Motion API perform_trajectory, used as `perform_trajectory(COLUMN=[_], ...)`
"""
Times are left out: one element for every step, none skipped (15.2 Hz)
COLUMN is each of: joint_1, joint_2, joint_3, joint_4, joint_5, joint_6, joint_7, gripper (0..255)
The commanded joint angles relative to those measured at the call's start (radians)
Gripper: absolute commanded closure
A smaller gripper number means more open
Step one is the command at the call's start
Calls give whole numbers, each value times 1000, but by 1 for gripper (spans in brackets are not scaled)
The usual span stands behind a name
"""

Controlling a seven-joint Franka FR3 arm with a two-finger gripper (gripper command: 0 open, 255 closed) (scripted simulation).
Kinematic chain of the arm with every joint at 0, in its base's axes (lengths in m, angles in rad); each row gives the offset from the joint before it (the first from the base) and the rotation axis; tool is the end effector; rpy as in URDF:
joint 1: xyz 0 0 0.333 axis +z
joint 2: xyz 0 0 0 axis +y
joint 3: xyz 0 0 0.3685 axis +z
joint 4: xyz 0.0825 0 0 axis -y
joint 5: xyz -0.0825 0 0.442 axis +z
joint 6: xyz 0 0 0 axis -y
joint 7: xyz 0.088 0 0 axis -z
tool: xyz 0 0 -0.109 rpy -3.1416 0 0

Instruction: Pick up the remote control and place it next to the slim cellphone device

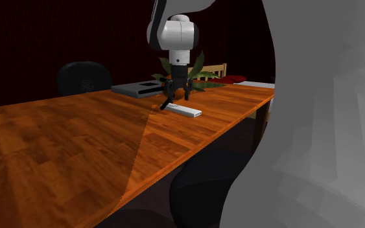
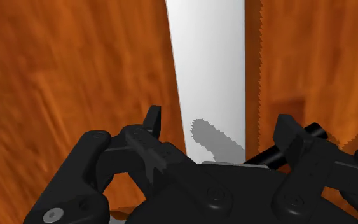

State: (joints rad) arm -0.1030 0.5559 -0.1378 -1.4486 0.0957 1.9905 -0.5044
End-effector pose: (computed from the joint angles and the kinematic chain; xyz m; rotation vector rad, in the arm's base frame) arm 0.7698 -0.1623 0.3844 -3.1016 -0.3809 0.0040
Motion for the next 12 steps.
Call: perform_trajectory(joint_1=[0,0,0,0,0,-1,-1,-1,-1,-1,-1,-1], joint_2=[12,16,21,26,31,39,39,39,39,39,39,39], joint_3=[1,1,2,2,3,4,4,4,4,4,4,4], joint_4=[-9,-16,-22,-28,-33,-41,-42,-42,-41,-41,-41,-41], joint_5=[2,3,3,4,5,7,7,7,7,7,7,7], joint_6=[22,33,44,54,65,81,82,82,82,81,81,81], joint_7=[0,-1,-1,-2,-2,-3,-3,-3,-3,-3,-3,-3], gripper=[0,0,0,0,0,0,0,0,0,0,0,0])
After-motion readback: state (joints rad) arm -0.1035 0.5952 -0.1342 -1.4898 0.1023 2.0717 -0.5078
